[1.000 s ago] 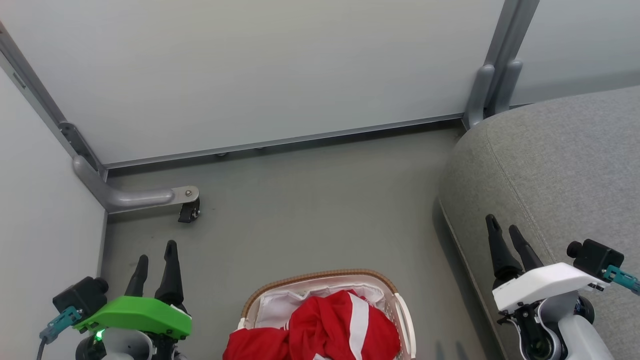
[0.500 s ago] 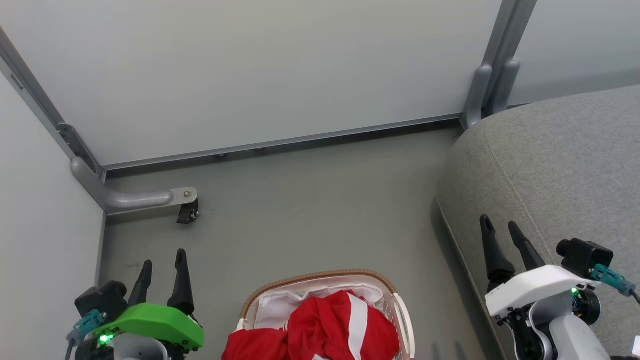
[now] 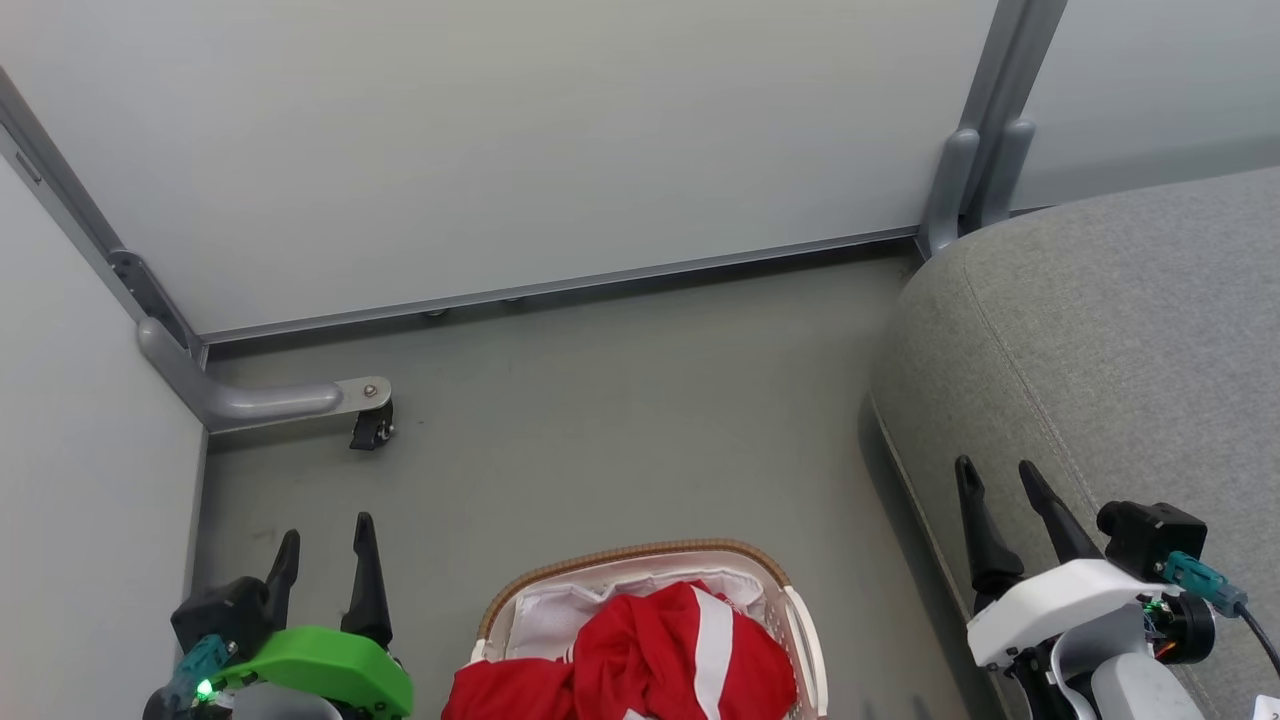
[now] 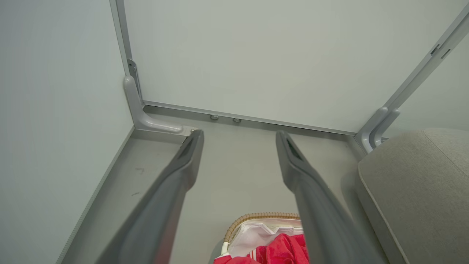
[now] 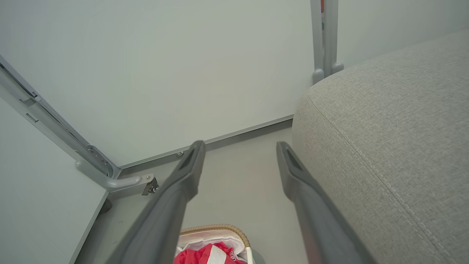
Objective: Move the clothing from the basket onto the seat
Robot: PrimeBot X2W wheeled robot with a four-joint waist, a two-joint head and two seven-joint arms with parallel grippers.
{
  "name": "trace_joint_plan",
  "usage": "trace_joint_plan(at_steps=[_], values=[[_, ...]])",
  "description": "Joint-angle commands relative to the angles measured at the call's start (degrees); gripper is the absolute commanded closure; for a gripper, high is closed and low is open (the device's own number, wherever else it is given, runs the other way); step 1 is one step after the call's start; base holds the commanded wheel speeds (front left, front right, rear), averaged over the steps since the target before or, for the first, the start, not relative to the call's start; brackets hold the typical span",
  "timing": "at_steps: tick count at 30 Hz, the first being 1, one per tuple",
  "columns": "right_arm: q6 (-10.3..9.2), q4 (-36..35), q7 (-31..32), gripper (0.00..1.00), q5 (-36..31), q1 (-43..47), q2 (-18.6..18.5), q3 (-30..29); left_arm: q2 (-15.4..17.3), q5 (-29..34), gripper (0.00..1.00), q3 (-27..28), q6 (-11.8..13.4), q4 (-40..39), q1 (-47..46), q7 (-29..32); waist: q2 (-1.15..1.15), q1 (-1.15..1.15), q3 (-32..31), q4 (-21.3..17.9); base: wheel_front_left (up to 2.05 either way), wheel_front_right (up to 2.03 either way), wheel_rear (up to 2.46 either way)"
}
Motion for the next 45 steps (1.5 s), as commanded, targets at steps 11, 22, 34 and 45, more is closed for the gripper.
trace_joint_plan(at_steps=[11, 22, 34, 45], values=[[0.02, 0.3, -1.8, 0.00, -6.7, 0.1, -0.3, 1.0, -1.2, 6.1, 0.00, 2.0, -1.0, 0.0, 1.4, -1.9, 0.00, 0.00, -0.2, -0.2, 0.00, 0.00, 0.00], [0.03, 1.6, -3.3, 0.00, -11.5, 0.4, -0.3, 1.2, -2.3, 12.1, 0.00, 3.0, -2.2, 0.9, 2.4, -3.3, 0.00, 0.00, -0.3, -0.2, 0.00, 0.00, 0.00], [0.03, 2.5, -4.5, 0.00, -15.6, 0.2, -0.4, 0.6, -2.9, 16.9, 0.00, 3.9, -3.8, 2.3, 2.9, -4.6, 0.00, 0.00, 0.4, -0.9, 0.00, 0.00, 0.00], [0.02, 0.4, -5.6, 0.00, -19.0, -3.1, -0.4, 2.2, -3.2, 19.4, 0.00, 1.7, -5.8, 6.5, -1.6, -5.7, 0.00, 0.00, 7.9, -3.4, 0.00, 0.00, 0.00]])
